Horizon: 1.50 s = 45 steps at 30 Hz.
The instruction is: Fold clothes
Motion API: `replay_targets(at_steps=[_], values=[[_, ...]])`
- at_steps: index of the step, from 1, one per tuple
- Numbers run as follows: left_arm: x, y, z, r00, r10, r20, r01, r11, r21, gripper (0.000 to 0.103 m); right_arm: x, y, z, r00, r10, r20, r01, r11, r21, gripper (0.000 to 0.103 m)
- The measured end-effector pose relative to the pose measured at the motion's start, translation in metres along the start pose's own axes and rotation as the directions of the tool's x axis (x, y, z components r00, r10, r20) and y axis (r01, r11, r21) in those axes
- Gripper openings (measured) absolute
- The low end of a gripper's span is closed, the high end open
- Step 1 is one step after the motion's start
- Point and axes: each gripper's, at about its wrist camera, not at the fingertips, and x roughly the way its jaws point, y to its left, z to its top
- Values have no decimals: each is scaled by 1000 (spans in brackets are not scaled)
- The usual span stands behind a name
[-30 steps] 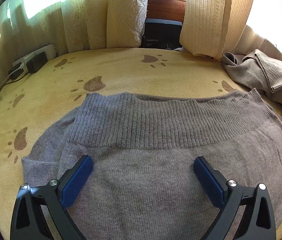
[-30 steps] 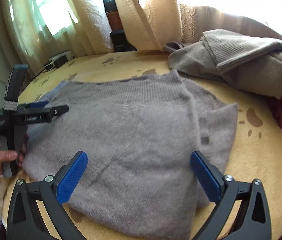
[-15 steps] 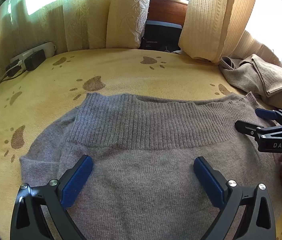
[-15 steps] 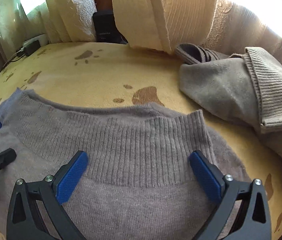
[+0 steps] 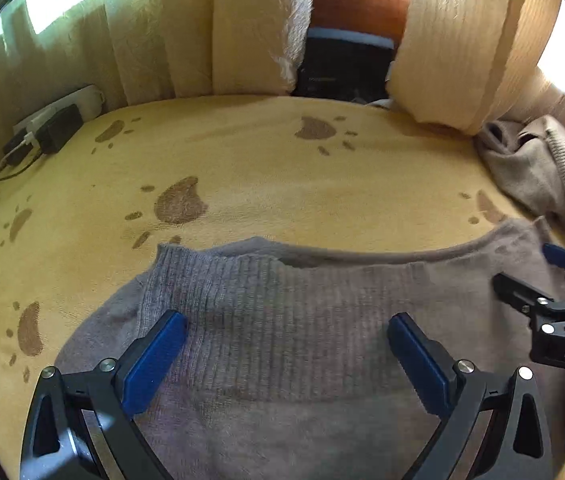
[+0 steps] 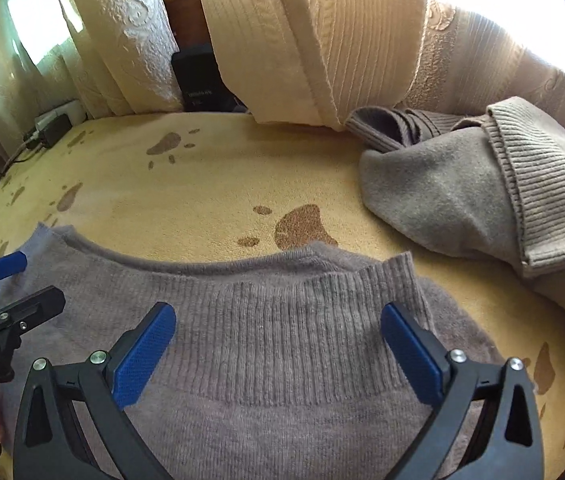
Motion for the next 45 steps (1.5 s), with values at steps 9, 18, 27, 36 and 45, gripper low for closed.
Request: replay_targets(at_steps=[9,18,27,36,45], values=[[-5,19,-4,999,-35,22,36,999,-32,103,1,-16,0,999,-6,35,5,1000,29,102],[-5,20,-3,998,-51,28,52,998,-35,103,7,0,10,1000,16,23,-16,1000,14,103],[-6,18,-4,998,-46,32,47,998,-29,103,-19,-17,-9,993,96,71,-97,995,15,103],[-5,13,-5,999,-23,29,24,1000,-17,103,-89,-137,-97,972,116,206,-171,947,272,103],[-9,9,-9,999,-19,33,20,1000,-19,103,-63,-147,-95,973,143,180,-190,939,287,89]])
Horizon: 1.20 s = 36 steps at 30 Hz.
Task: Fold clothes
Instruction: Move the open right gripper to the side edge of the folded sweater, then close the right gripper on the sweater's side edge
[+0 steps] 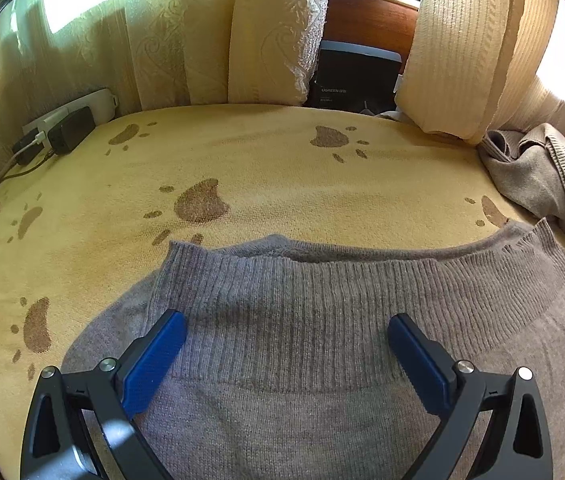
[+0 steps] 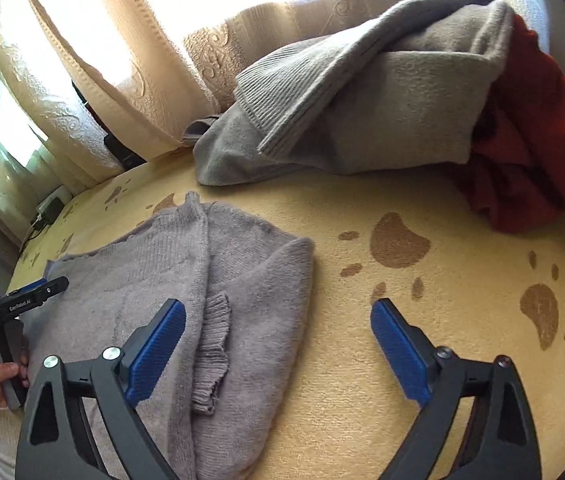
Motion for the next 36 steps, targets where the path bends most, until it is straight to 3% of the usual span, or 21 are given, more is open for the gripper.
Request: replay_targets(at_steps=[2,6,11,16,22,28,30,32,36], values=[[-1,0,-1,1000,-1,0,1,1000,1,103,10,7,2,1000,3,-18,-3,1000,-20,74],[-2,-2,-1,1000,-1,-1,1,1000,3,103,18,16,3,1000,11,-22,-12,999,-49,64],[1,0,1,1000,3,-2,-3,1000,5,103,13,22,-3,999,38,-3,-39,995,-94,33],[1,0,1,1000,4,-2,-4,1000,6,103,14,21,-4,999,48,-11,-49,994,-97,32],[0,0,0,1000,4,-1,-4,1000,7,103,16,19,-3,999,49,-18,-50,994,-101,39],[0,0,-1,1000,3,-1,-3,1000,7,103,15,27,-5,1000,3,-9,-4,993,-117,39],[0,0,-1,1000,3,0,-3,1000,7,103,15,31,-6,1000,-18,-4,17,992,-124,36],[0,0,-2,1000,2,0,-2,1000,8,103,12,38,-9,1000,-24,5,25,990,-138,20],[0,0,-2,1000,1,1,-1,1000,8,103,3,51,-13,999,-37,38,43,987,-155,18]])
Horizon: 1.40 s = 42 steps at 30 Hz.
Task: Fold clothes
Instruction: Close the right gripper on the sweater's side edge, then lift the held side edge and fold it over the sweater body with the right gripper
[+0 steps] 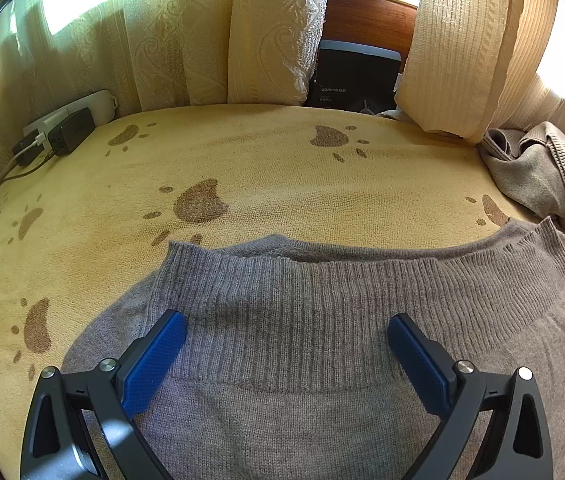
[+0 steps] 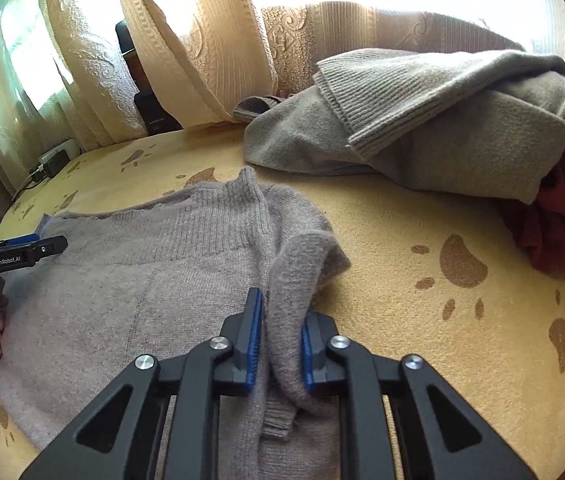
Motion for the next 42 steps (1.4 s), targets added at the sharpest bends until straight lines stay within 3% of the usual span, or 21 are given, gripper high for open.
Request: replay_targets(at_steps=[4,8,13,16,19,23,26,27,28,29,31,34,38,42], values=[[-1,4,0,1000,-23,7,23,999,-23,103,-16,5,6,998,39,39,-40,999,34,17],[-11,20,3,996,-87,31,90,989,-116,103,-29,22,14,997,34,63,-34,999,6,17],[-37,44,13,998,-28,62,37,986,-160,103,-45,53,26,993,62,101,-61,998,-15,17],[-56,63,16,996,-16,86,30,986,-164,103,-55,83,35,986,106,126,-101,994,-41,17],[-65,89,11,995,12,94,5,983,-182,103,-57,119,44,976,176,130,-169,983,-66,11],[-67,127,-10,995,1,97,25,963,-270,103,-48,179,48,963,252,97,-238,962,-132,10],[-60,146,-24,995,-34,96,64,942,-329,103,-42,208,51,968,236,80,-217,957,-194,10],[-57,148,-24,995,-50,89,78,937,-340,103,-40,210,52,973,221,68,-203,958,-204,13],[-55,150,-25,994,-64,85,90,933,-350,103,-39,207,50,979,194,60,-178,961,-212,29],[-55,150,-25,994,-69,89,96,931,-352,103,-38,204,48,985,166,53,-151,964,-220,61],[-57,147,-24,993,-72,97,101,934,-344,103,-40,192,37,994,80,70,-62,970,-234,102],[-58,139,-23,992,-81,96,107,941,-320,103,-38,177,12,997,6,77,16,959,-282,103],[-51,127,-23,992,-107,67,123,948,-295,103,-39,179,-19,996,26,83,7,926,-378,103],[-52,112,-25,988,-140,69,153,953,-262,103,-27,195,-31,995,-22,100,68,871,-487,103]])
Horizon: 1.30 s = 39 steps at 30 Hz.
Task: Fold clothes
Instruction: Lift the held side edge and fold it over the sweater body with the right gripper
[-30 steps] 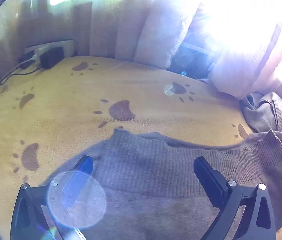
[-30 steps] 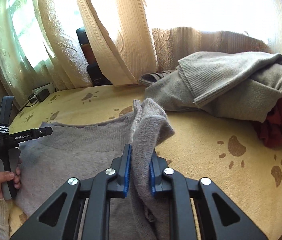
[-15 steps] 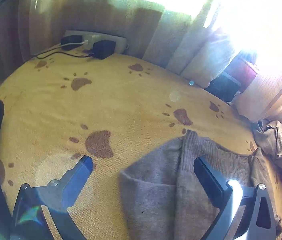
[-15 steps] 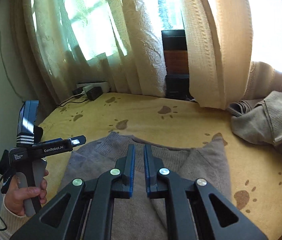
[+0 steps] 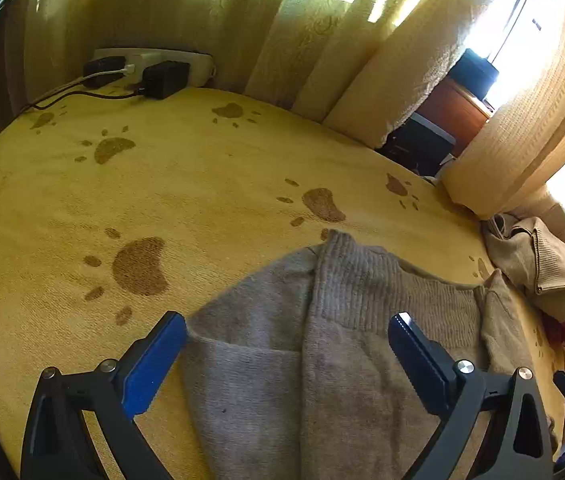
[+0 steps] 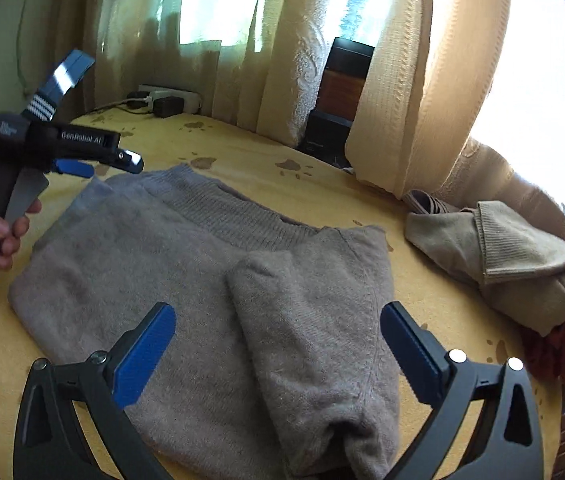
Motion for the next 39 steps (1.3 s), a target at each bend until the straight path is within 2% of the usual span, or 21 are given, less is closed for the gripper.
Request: replay_targets(at_steps=[3,5,7,10,12,15,17,19,22,24,27,29,31,33,34,35,39], values=[[-4,-14,-4,1000,-26,12,25,999,43,103,23,-5,3,999,-23,-45,24,1000,14,101],[-4,-23,-7,999,-42,14,41,996,74,103,34,-17,0,996,-46,-73,49,998,48,96],[-4,-30,-9,998,-62,10,60,993,99,103,37,-38,-7,995,-48,-82,59,989,135,92],[-1,-39,-11,997,-80,-2,79,989,128,103,29,-76,-19,996,-45,-71,65,949,308,91],[2,-45,-14,997,-81,-10,82,986,148,103,25,-96,-27,996,-48,-78,74,921,384,91],[7,-53,-18,996,-83,-25,86,981,176,103,22,-110,-35,997,-15,-77,47,897,440,91],[9,-57,-21,996,-84,-35,89,979,186,103,15,-109,-36,999,16,-45,6,891,454,91],[10,-59,-23,996,-82,-41,89,977,192,103,5,-103,-34,999,49,10,-48,893,447,92],[11,-61,-24,995,-85,-45,93,975,200,103,-5,-75,-22,997,60,48,-73,944,322,92],[11,-62,-25,995,-86,-45,93,974,205,103,-3,-50,-16,998,45,39,-52,980,194,92],[10,-61,-25,995,-91,-47,98,974,204,103,11,-25,-14,1000,16,-15,-15,997,81,90],[10,-59,-24,994,-94,-49,102,975,199,103,26,-27,-16,998,12,-65,-6,996,89,73],[9,-56,-23,994,-97,-50,105,976,192,103,39,-34,-20,994,10,-109,2,994,112,67],[10,-52,-21,994,-96,-51,104,977,184,103,38,-45,-23,994,8,-106,8,988,153,60],[11,-51,-21,994,-95,-54,103,978,181,103,37,-51,-24,995,7,-103,11,985,174,48],[12,-50,-20,994,-93,-57,102,979,178,103,36,-59,-26,995,9,-100,12,978,206,43],[15,-52,-22,995,-84,-62,94,977,189,103,34,-88,-33,995,-5,-102,37,949,314,43]])
